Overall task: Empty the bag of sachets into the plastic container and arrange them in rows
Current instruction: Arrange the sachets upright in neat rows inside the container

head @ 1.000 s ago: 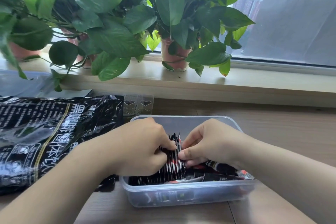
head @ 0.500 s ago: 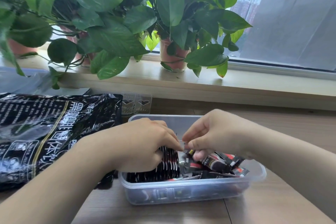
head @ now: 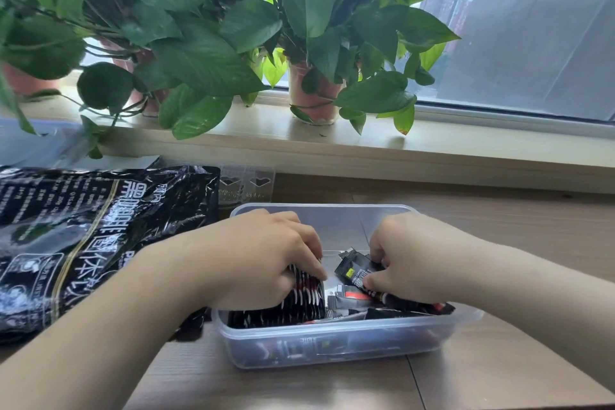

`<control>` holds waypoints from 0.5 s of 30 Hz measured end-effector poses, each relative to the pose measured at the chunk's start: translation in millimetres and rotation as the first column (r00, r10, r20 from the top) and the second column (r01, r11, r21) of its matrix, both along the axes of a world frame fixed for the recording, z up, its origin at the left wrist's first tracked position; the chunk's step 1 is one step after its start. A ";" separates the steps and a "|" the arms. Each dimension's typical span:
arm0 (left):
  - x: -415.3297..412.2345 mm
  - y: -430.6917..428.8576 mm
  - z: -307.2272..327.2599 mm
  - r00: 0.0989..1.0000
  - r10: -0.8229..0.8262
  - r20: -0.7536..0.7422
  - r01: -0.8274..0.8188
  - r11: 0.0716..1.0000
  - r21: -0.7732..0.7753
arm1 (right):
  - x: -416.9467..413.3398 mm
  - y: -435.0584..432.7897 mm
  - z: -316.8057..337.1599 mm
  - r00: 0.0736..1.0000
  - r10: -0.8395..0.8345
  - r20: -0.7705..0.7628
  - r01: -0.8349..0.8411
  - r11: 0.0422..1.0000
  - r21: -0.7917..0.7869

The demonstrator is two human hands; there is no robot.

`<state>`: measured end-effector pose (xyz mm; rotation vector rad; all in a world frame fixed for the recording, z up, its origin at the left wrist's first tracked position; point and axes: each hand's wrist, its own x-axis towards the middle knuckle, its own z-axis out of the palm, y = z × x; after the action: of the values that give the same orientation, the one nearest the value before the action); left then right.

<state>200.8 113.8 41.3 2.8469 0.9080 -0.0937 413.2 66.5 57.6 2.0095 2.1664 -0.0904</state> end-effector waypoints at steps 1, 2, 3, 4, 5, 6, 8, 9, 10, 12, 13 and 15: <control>0.1 0.1 -0.1 1.000 0.002 0.001 -0.002 1.000 0.000 | -0.2 -0.9 -0.8 1.000 0.000 -0.002 0.000 1.000 0.004; 0.2 0.3 0.1 1.000 0.004 0.001 -0.004 1.000 0.001 | -0.5 -1.4 -1.5 1.000 -0.009 -0.013 0.009 1.000 0.002; 0.3 0.3 0.2 1.000 0.004 0.000 -0.004 1.000 0.002 | -0.9 -1.6 -2.0 0.999 -0.024 -0.030 0.024 1.000 -0.008; 0.5 0.4 0.5 1.000 0.002 0.000 -0.002 1.000 0.003 | -1.4 -1.3 -1.9 0.998 -0.041 -0.044 0.040 0.999 -0.023; 0.8 0.4 0.8 1.000 -0.002 0.000 0.002 1.000 0.005 | -1.8 -0.8 -1.1 0.997 -0.059 -0.053 0.057 0.998 -0.040; 0.9 0.5 1.0 1.000 -0.006 -0.001 0.006 1.000 0.008 | -1.9 0.2 0.0 0.995 -0.074 -0.062 0.071 0.996 -0.056; 1.0 0.5 1.3 1.000 -0.017 0.002 0.017 1.000 0.013 | -1.5 2.1 3.3 0.993 -0.085 -0.079 0.078 0.993 -0.086; 1.0 0.6 1.3 1.000 -0.020 0.006 0.020 1.000 0.013 | -1.3 2.7 5.3 0.993 -0.084 -0.089 0.075 0.992 -0.104; 0.7 0.5 1.2 1.000 -0.022 0.007 0.022 1.000 0.011 | -1.5 3.0 7.3 0.991 -0.085 -0.102 0.072 0.989 -0.127; 0.2 0.7 1.3 1.000 -0.023 0.003 0.023 1.000 0.008 | -1.7 3.1 10.4 0.983 -0.094 -0.155 0.069 0.985 -0.161; -0.1 0.6 1.3 1.000 -0.025 0.000 0.025 1.000 0.007 | -1.5 3.0 11.3 0.978 -0.093 -0.187 0.065 0.986 -0.153; -0.4 0.4 1.0 1.000 -0.031 -0.001 0.031 0.999 0.008 | -0.2 3.2 13.4 0.967 -0.081 -0.240 0.060 0.994 -0.092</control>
<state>200.4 114.1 42.3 2.8696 0.8662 -0.0957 413.1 69.7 71.0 2.1253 2.1866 -0.4537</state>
